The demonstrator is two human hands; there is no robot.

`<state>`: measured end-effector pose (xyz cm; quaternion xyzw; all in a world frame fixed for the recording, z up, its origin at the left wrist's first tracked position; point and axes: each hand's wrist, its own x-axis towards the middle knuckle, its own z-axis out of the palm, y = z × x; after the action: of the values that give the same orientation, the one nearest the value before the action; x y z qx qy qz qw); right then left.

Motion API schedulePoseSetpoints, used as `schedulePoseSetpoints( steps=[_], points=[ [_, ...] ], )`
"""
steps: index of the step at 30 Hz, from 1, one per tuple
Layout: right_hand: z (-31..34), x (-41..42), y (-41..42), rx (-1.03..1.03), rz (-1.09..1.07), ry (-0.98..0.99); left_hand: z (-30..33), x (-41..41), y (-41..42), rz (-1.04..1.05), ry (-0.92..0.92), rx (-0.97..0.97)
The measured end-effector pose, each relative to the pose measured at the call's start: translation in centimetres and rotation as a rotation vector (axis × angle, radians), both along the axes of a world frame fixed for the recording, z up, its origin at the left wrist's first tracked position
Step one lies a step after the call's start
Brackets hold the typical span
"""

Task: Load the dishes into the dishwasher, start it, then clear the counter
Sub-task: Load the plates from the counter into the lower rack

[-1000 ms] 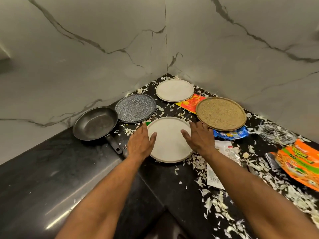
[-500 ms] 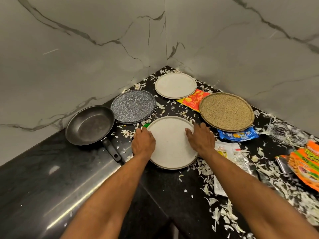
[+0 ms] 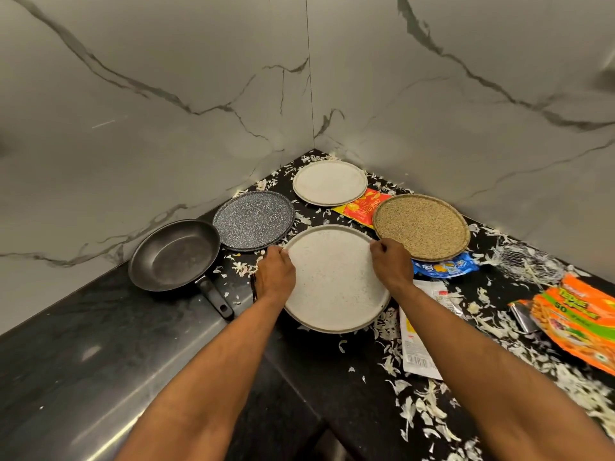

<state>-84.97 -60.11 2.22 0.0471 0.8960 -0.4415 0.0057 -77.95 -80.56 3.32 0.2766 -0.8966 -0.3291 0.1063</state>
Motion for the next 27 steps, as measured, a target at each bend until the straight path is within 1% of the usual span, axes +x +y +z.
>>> schedulePoseSetpoints(
  steps=[2, 4, 10, 13, 18, 23, 27],
  points=[
    [0.3, 0.4, 0.7, -0.089, 0.007, -0.045, 0.1, 0.5, 0.6, 0.01, 0.025, 0.031],
    [0.5, 0.8, 1.4, -0.11, 0.017, -0.072, 0.2, 1.1, 1.1, 0.015, 0.045, 0.057],
    [0.1, 3.0, 3.5, 0.029, 0.036, -0.093, -0.2, 3.7, 2.8, 0.026, 0.065, 0.103],
    [0.2, 4.5, 4.4, 0.067, 0.028, -0.08, -0.4, 5.0, 3.7, 0.02, 0.05, 0.111],
    [1.3, 7.6, 6.3, 0.101, -0.047, -0.069, 0.0, 6.7, 5.3, -0.05, 0.053, 0.126],
    [2.4, 11.6, 9.1, 0.131, -0.169, -0.035, 0.5, 7.8, 7.5, -0.176, 0.07, 0.131],
    [2.4, 16.1, 11.1, 0.136, -0.279, -0.061, 0.1, 10.0, 9.5, -0.277, 0.071, 0.144]
  ],
)
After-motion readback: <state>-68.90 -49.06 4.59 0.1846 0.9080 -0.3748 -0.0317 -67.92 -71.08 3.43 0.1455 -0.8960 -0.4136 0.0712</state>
